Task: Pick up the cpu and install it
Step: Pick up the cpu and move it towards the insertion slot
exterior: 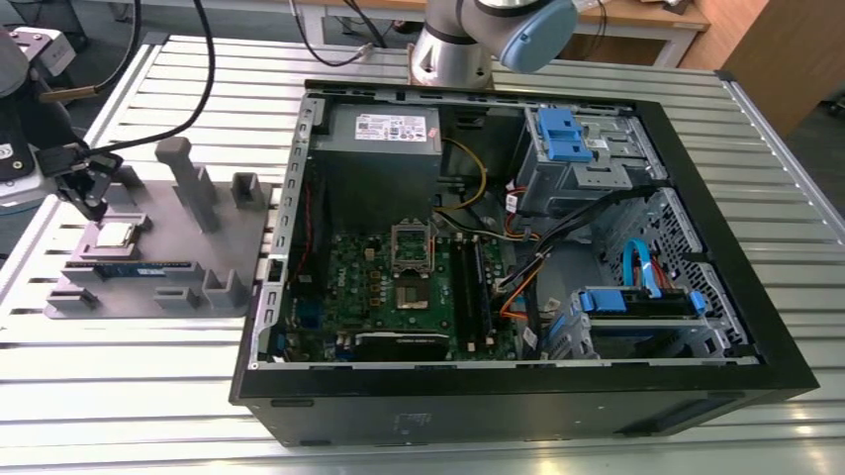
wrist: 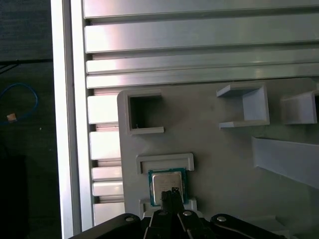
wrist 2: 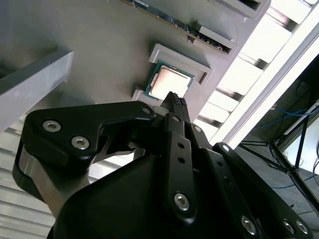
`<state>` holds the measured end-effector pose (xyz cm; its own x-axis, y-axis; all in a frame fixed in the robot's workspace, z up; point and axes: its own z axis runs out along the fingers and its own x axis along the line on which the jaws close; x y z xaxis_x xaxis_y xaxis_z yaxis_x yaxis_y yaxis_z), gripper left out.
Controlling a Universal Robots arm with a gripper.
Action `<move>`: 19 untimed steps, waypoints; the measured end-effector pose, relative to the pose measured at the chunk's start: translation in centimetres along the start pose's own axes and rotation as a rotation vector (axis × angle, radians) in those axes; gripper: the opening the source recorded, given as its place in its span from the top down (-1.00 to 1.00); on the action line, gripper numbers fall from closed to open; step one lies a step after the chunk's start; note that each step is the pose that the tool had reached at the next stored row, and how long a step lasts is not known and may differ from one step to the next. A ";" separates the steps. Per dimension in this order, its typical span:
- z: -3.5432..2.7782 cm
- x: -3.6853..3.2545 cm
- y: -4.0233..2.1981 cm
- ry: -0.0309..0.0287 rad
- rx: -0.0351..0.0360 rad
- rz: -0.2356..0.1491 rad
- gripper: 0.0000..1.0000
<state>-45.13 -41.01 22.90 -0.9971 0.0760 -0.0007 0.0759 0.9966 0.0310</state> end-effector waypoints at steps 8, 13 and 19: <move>0.65 0.00 -0.02 -0.0002 -0.0002 0.000 0.79; 1.23 0.00 -0.04 -0.0003 -0.0002 0.000 0.79; 1.27 0.01 -0.04 -0.0005 -0.0004 0.000 0.79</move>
<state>-45.14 -41.01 21.62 -0.9971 0.0760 -0.0012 0.0759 0.9966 0.0314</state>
